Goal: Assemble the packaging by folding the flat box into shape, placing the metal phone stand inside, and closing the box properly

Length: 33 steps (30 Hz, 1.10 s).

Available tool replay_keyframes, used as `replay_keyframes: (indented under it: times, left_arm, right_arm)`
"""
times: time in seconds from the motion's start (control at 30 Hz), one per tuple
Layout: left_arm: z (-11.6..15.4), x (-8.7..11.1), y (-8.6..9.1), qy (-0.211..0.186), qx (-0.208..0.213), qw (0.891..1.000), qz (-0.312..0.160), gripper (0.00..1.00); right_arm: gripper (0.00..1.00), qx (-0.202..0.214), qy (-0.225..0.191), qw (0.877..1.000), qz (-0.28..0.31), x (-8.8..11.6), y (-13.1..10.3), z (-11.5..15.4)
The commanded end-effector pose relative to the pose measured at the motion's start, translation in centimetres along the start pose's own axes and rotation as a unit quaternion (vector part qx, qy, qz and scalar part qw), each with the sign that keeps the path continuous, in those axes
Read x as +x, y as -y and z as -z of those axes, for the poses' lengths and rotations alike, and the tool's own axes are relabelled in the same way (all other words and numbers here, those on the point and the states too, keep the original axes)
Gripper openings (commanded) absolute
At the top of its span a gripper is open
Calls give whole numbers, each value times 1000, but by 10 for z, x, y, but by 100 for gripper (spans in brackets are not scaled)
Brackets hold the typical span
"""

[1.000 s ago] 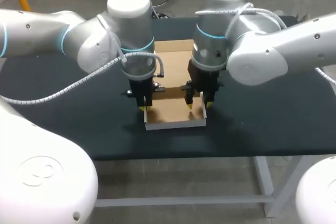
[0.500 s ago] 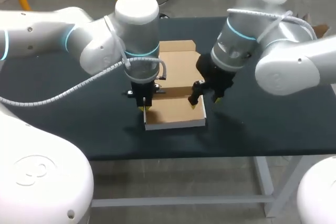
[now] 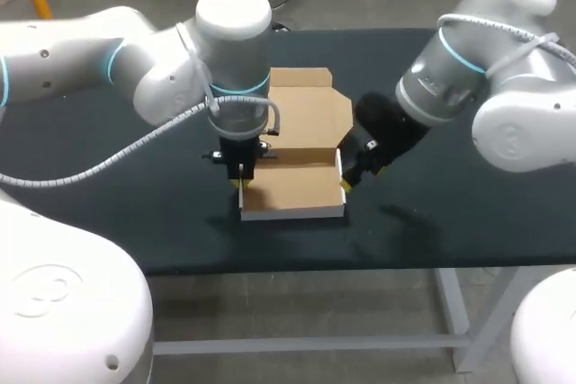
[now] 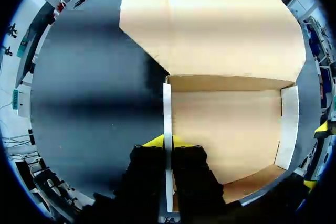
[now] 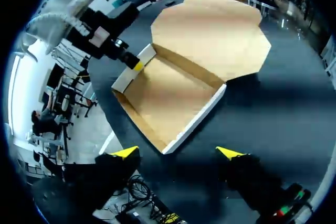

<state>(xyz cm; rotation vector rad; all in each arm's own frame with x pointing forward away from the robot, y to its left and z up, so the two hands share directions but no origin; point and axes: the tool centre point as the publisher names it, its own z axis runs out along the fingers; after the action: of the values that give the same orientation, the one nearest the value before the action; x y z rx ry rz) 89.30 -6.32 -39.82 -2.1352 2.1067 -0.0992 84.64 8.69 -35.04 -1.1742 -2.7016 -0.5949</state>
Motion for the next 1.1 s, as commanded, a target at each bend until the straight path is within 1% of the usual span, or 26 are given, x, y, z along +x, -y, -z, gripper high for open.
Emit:
replay_keyframes:
  times: [0.03,0.07,0.13,0.17,0.23,0.3,0.33,0.5,0.57,0.67,0.73,0.8,0.93,1.1]
  left_arm:
    - [-1,-9,2,-9,-6,1000,-4,0]
    - [-1,-11,3,-9,-7,1000,-5,0]
    - [-1,-13,3,-16,-13,1000,-10,0]
    - [0,-14,4,-16,-14,1000,-10,0]
    - [1,-16,4,-18,-17,1000,-15,0]
    - [1,-18,4,-16,-17,1000,-15,0]
    - [1,-19,4,-16,-17,1000,-16,0]
    - [-2,-22,3,-10,-18,1000,-14,0]
    - [-3,-23,3,-5,-17,1000,-12,0]
    - [-4,-24,2,6,-12,1000,-9,0]
    - [-5,-25,1,22,-4,1000,-8,0]
    - [-5,-25,1,33,2,999,-11,0]
    - [-8,-27,1,75,21,997,-13,0]
    - [-12,-29,3,108,36,993,-24,0]
  right_arm:
    - [100,10,-21,1000,1,-2,-4,3]
    - [100,10,-21,1000,1,-2,-4,3]
    - [100,-12,-16,999,47,1,-1,8]
    - [100,-23,-14,996,81,4,3,11]
    - [100,-34,-8,991,126,6,9,16]
    - [100,-41,1,988,149,8,14,20]
    - [100,-45,4,984,170,8,17,22]
    - [100,-65,18,975,212,11,31,34]
    - [100,-79,19,968,236,12,37,39]
    - [100,-94,21,962,255,14,45,46]
    - [100,-100,21,960,260,14,49,49]
    - [100,-103,22,960,261,14,52,51]
    - [100,-108,25,957,267,16,57,54]
    - [100,-108,29,956,270,17,59,54]
